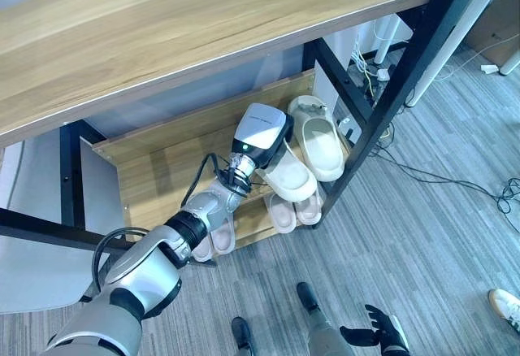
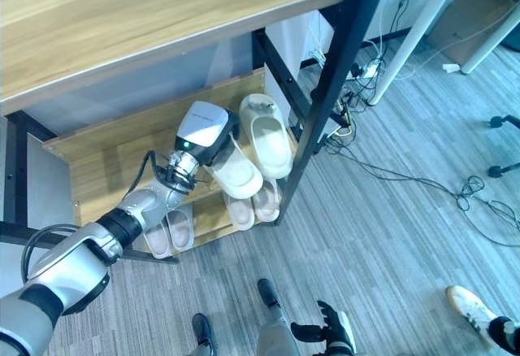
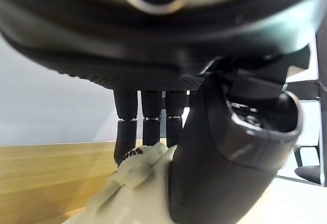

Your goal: Arrange the slippers neatly on the shoe rack.

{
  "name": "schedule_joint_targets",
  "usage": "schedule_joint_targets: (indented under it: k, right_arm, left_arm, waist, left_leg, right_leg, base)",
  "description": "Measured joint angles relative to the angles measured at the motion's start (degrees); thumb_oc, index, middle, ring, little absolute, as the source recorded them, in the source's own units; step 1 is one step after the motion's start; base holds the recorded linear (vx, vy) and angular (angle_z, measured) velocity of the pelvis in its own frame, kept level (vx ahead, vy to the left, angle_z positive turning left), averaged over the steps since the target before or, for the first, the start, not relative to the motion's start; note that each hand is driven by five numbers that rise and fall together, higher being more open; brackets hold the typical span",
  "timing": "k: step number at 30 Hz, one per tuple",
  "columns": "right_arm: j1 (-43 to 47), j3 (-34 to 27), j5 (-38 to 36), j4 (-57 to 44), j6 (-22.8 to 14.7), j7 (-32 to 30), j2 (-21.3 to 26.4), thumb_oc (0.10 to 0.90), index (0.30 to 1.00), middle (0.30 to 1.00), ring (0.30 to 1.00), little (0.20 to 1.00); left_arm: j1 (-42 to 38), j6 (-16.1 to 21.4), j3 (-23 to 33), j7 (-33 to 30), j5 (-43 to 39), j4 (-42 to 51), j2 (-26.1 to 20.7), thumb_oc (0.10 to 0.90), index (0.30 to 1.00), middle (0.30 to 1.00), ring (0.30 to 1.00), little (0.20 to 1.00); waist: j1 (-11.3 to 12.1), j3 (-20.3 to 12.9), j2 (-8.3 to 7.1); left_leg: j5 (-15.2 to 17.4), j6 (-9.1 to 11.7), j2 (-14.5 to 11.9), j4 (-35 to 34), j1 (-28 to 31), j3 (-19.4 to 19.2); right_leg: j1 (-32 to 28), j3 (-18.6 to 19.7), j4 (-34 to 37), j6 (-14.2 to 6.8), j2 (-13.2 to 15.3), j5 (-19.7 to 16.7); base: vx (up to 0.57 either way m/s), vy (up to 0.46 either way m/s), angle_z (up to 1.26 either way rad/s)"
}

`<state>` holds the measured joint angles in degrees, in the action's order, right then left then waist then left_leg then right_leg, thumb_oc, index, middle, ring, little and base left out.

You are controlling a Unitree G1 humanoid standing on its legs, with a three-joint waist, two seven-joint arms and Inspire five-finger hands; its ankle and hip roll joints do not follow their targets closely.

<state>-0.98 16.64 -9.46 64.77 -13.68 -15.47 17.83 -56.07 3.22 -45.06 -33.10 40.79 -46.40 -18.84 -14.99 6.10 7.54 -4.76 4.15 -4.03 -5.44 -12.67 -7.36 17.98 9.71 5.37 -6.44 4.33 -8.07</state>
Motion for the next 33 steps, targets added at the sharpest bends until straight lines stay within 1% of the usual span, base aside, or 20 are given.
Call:
schedule_joint_targets:
  k: [2,6,7,8,12,13,14,15,16,17,20,23,31,33]
  right_arm:
    - [0.6,0.2,-0.1,0.0,-0.3,0.0,0.1,0.8,0.9,0.9,0.9,0.9]
    - [1.7,0.5,-0.4,0.0,-0.4,0.0,0.1,0.8,0.9,0.9,0.9,0.9]
    - [2.6,1.2,-0.7,-0.1,-0.6,0.0,0.1,0.8,0.9,0.9,0.9,0.9]
    - [2.7,1.2,-0.8,-0.2,-1.1,0.0,0.1,0.8,0.9,0.9,0.9,0.9]
    - [3.3,1.5,-0.9,-0.3,-1.4,-0.1,0.1,0.8,0.9,0.9,0.9,0.9]
    - [3.3,1.6,-0.9,-0.3,-1.5,-0.1,0.1,0.8,0.9,0.9,0.9,0.9]
    - [3.3,1.6,-0.9,-0.3,-1.5,-0.1,0.1,0.8,0.9,0.9,0.9,0.9]
    - [3.3,1.6,-0.9,-0.4,-1.5,-0.1,0.1,0.8,0.9,0.9,0.9,0.9]
    - [3.3,1.7,-0.9,-0.4,-1.6,-0.1,0.1,0.8,0.9,0.9,0.9,0.9]
    - [3.3,1.7,-1.0,-0.4,-1.7,-0.1,0.1,0.8,0.9,0.9,0.9,0.9]
    - [3.4,1.7,-1.1,-0.4,-2.0,-0.1,0.1,0.8,0.9,0.9,0.9,0.9]
    - [3.4,1.6,-1.1,-0.4,-2.0,0.0,0.1,0.8,0.9,0.9,0.9,0.9]
    - [3.4,1.4,-2.7,-0.5,-2.1,0.1,0.1,0.8,0.9,0.9,0.9,0.9]
    - [3.4,1.4,-2.7,-0.5,-2.1,0.1,0.0,0.8,0.9,0.9,0.9,0.9]
  left_arm:
    - [-1.3,-0.1,0.0,-0.1,0.0,-0.1,0.0,0.4,0.3,0.3,0.3,0.3]
    - [-3.0,-0.9,-1.2,-0.5,0.1,-0.1,0.1,0.4,0.3,0.3,0.3,0.3]
    - [-4.6,-1.3,-2.2,-0.6,0.7,-0.7,0.3,0.4,0.3,0.3,0.3,0.3]
    - [-5.2,-1.8,-2.5,-0.9,1.0,-1.0,0.5,0.4,0.3,0.3,0.3,0.3]
    - [-7.1,-2.4,-3.4,-1.5,1.2,-1.5,0.8,0.4,0.3,0.3,0.3,0.3]
    - [-7.3,-2.5,-3.6,-1.5,1.7,-1.5,0.8,0.408,0.312,0.312,0.312,0.312]
    - [-7.7,-2.5,-3.7,-1.4,2.1,-1.6,0.9,0.535,0.502,0.502,0.502,0.502]
    - [-8.1,-2.5,-3.7,-1.5,2.1,-1.9,1.1,0.557,0.535,0.535,0.535,0.535]
    - [-8.2,-2.5,-3.7,-1.6,2.2,-2.0,1.4,0.78,0.869,0.869,0.869,0.869]
    - [-8.3,-2.7,-3.7,-1.8,2.2,-2.2,1.8,0.8,0.9,0.9,0.9,0.9]
    - [-8.3,-3.4,-3.7,-2.3,2.1,-3.0,2.5,0.8,0.9,0.9,0.9,0.9]
    - [-8.3,-3.5,-3.7,-1.4,2.0,-5.0,3.7,0.8,0.9,0.9,0.9,0.9]
    - [-7.7,-3.3,-3.7,-0.5,1.9,-5.1,3.8,0.8,0.9,0.9,0.9,0.9]
    - [-7.5,-3.3,-3.6,0.3,0.8,-5.1,3.8,0.8,0.9,0.9,0.9,0.9]
  waist:
    - [0.0,1.1,-0.17]
    - [0.0,1.3,-0.35]
    - [0.0,1.9,-0.85]
    - [0.0,2.0,-0.97]
    - [0.0,2.2,-1.12]
    - [0.0,2.3,-1.15]
    - [0.0,2.4,-1.19]
    - [0.0,2.6,-1.31]
    - [0.0,2.9,-1.41]
    - [0.0,2.9,-1.4]
    - [0.0,2.9,-1.41]
    - [0.0,2.9,-1.4]
    - [0.2,2.9,-1.4]
    - [0.2,2.9,-1.4]
  left_leg:
    - [0.0,0.0,0.0,0.2,0.0,0.0]
    - [0.0,0.0,0.0,0.2,-0.7,0.1]
    - [0.0,0.0,0.0,0.2,-1.0,0.1]
    - [0.0,0.0,0.0,0.2,-1.2,0.2]
    - [-0.1,0.0,0.1,0.2,-2.2,0.3]
    - [-0.1,0.0,0.1,0.2,-2.2,0.3]
    - [-0.1,0.0,0.1,0.2,-2.2,0.3]
    - [-0.1,0.0,0.1,0.2,-2.2,0.4]
    - [-0.1,0.0,0.1,0.2,-2.3,0.5]
    - [-0.1,0.0,0.1,0.2,-2.3,0.6]
    - [-0.1,0.0,0.1,0.2,-2.3,0.8]
    - [-0.1,0.0,0.1,0.2,-2.2,0.9]
    - [-0.2,0.0,0.0,0.2,-1.9,1.5]
    - [-0.2,0.0,0.0,0.2,-1.6,1.5]
  right_leg:
    - [0.0,0.0,0.0,0.2,0.0,-0.3]
    - [0.7,-0.1,0.0,0.2,0.0,-0.3]
    - [0.9,-0.2,0.0,0.2,0.1,-0.3]
    - [1.0,-0.2,0.0,0.2,0.1,-0.3]
    - [2.0,-0.4,0.0,0.2,0.1,-0.3]
    - [2.0,-0.4,0.0,0.2,0.2,-0.3]
    - [2.0,-0.4,0.0,0.1,0.2,-0.3]
    - [2.0,-0.5,0.0,0.1,0.2,-0.3]
    - [2.0,-0.6,0.0,0.1,0.2,-0.3]
    - [2.0,-0.7,0.0,0.1,0.2,-0.3]
    - [1.8,-1.0,0.0,0.1,0.2,-0.2]
    - [1.7,-1.1,0.0,0.1,0.2,-0.2]
    - [1.0,-1.7,0.0,0.1,0.2,-0.2]
    - [0.7,-1.8,0.0,0.1,0.2,-0.2]
  base:
    - [0.0,0.0,0.0]
    - [0.0,0.0,0.0]
    - [0.0,0.0,0.0]
    - [0.0,0.0,0.0]
    - [0.0,0.0,0.0]
    - [0.0,0.0,0.0]
    - [0.04,0.034,0.01]
    - [0.03,0.019,0.03]
    - [0.03,0.019,0.04]
    - [0.03,0.006,0.05]
    - [0.04,-0.003,0.04]
    - [0.01,-0.001,0.01]
    - [0.01,-0.005,0.02]
    - [0.0,0.0,0.0]
